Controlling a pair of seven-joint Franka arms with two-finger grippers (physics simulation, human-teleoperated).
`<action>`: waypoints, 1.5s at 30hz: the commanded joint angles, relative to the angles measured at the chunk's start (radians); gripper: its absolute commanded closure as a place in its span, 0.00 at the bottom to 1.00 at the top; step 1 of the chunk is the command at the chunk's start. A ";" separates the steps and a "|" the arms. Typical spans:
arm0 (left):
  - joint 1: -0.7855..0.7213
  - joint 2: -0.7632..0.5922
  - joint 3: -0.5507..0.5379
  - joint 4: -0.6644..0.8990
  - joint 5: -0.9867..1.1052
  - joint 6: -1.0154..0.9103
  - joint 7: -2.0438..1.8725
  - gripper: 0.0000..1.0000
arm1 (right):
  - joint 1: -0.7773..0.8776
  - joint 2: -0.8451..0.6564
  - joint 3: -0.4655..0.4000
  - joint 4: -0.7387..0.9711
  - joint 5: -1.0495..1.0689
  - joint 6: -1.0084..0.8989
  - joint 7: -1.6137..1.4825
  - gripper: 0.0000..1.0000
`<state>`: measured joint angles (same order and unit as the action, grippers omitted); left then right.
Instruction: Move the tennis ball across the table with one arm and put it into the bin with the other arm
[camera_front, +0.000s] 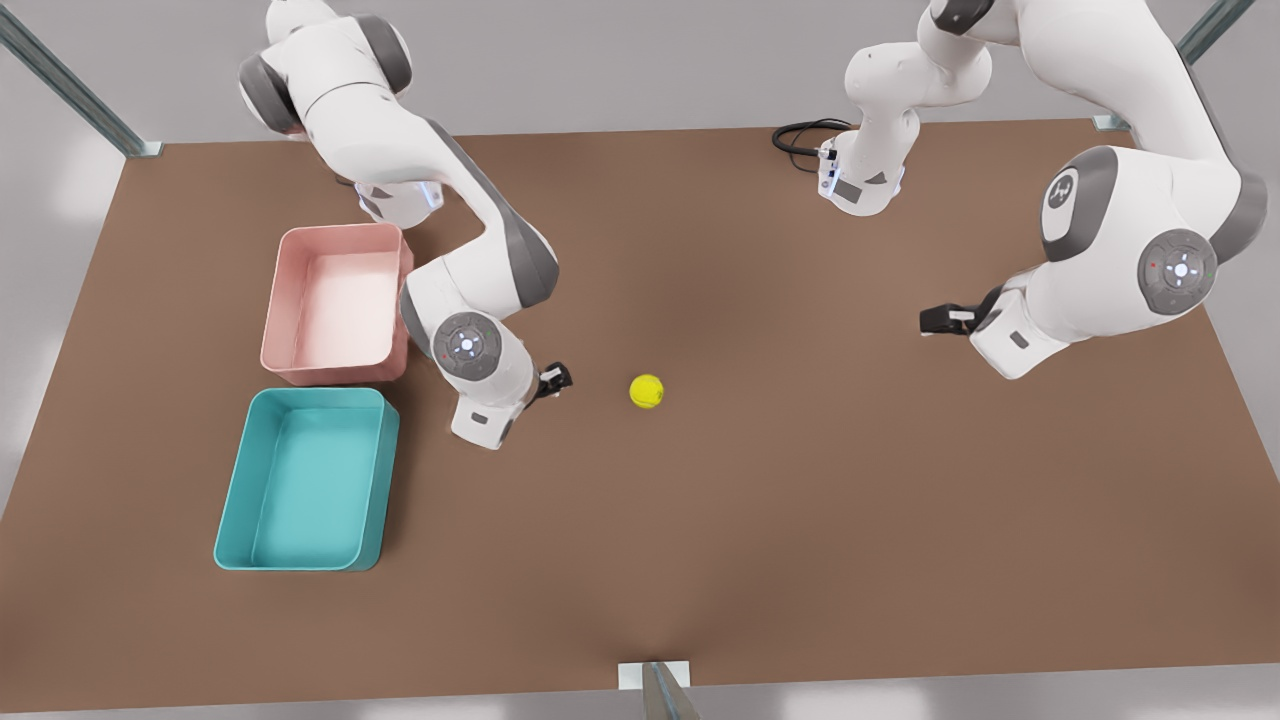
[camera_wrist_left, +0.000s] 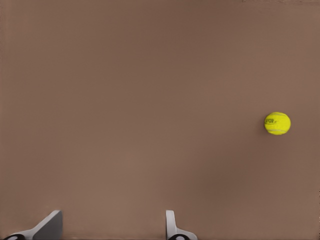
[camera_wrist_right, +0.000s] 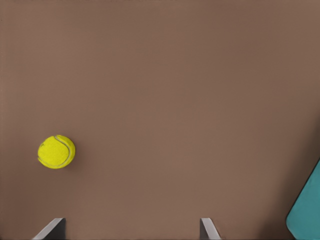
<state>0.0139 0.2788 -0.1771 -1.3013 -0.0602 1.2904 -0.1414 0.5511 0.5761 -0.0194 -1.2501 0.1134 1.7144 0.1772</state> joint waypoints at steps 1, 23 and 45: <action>0.001 -0.001 -0.001 0.000 -0.001 -0.010 -0.307 0.00 | 0.045 0.034 -0.001 0.006 0.023 0.192 0.884 0.00; 0.014 0.004 0.001 -0.003 -0.004 -0.016 -0.305 0.00 | 0.273 0.238 -0.001 -0.147 -0.028 0.603 0.917 0.00; 0.012 0.005 -0.001 -0.003 -0.003 -0.016 -0.307 0.00 | 0.296 0.292 -0.001 -0.187 -0.032 0.623 0.874 0.00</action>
<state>0.0269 0.2850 -0.1765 -1.3036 -0.0634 1.2758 -0.4223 0.8467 0.8688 -0.0199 -1.4378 0.0816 2.3322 1.0013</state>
